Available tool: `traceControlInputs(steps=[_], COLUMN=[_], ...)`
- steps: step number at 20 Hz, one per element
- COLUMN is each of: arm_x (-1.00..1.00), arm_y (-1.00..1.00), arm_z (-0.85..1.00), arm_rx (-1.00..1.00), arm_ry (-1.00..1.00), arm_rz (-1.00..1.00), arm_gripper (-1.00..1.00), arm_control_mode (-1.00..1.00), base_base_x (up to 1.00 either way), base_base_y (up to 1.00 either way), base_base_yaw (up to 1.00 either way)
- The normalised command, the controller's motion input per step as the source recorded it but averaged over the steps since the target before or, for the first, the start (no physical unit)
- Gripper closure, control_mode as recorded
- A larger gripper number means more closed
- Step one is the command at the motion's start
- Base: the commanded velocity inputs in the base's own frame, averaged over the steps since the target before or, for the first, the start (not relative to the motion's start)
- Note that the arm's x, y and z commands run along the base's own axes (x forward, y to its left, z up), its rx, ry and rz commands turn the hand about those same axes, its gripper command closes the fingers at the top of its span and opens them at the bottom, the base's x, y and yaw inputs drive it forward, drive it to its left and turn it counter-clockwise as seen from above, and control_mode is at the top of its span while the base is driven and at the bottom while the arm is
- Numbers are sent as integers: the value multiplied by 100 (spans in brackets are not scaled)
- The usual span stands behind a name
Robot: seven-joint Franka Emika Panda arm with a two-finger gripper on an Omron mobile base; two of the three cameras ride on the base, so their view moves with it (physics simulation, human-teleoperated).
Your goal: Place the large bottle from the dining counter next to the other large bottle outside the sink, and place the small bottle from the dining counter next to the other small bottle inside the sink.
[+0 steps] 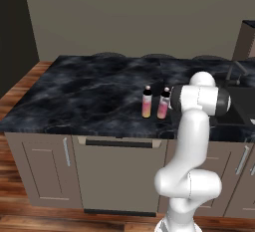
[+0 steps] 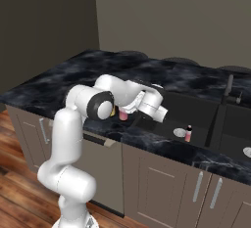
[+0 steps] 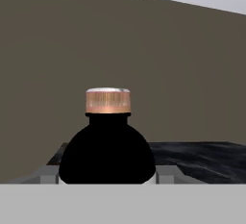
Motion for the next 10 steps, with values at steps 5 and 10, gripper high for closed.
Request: traceControlInputs(steps=[5,10], arm_x=[14,14], arm_y=[7,5], arm_z=[-15,-15], arm_rx=[-5,-5], arm_ry=[0,0], arm_rz=[-1,-1], arm_gripper=[100,100], arm_control_mode=[-100,-100], base_base_x=[0,0], base_base_y=[0,0], base_base_yaw=[0,0])
